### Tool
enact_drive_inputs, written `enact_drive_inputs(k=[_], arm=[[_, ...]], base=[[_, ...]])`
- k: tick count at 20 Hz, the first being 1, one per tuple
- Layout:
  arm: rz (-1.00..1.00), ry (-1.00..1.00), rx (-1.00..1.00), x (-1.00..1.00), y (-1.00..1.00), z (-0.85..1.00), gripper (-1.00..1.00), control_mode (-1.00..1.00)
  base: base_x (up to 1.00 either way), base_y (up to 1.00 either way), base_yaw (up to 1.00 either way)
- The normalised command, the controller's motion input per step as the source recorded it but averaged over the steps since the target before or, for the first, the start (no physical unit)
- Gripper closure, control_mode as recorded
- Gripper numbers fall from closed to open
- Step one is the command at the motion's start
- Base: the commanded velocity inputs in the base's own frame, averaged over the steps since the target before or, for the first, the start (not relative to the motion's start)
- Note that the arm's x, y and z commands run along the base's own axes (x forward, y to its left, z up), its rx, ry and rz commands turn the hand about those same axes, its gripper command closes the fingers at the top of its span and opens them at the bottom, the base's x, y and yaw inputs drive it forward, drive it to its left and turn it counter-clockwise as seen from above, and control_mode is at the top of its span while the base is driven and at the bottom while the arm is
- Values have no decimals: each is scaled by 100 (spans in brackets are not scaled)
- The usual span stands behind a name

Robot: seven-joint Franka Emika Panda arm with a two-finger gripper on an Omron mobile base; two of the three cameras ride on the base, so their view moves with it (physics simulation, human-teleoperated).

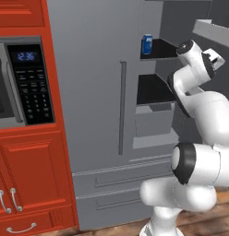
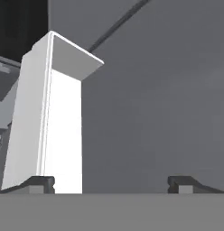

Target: Open the fridge, grab two sodas, and place both sodas inside the bowl with ice on the dining counter.

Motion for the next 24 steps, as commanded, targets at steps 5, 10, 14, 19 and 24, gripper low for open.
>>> enact_drive_inputs(k=[5,10,14,19,24], arm=[[-11,0,0,0,-78,0,-100,-100],[-2,-15,8,-58,4,-2,-100,-100],[1,-21,14,-80,81,-15,-100,-100],[4,-20,17,-67,100,-7,-100,-100],[10,-10,20,-50,100,-16,-100,-100]], base=[[0,0,0],[0,0,0],[0,0,0],[0,0,0],[0,0,0]])
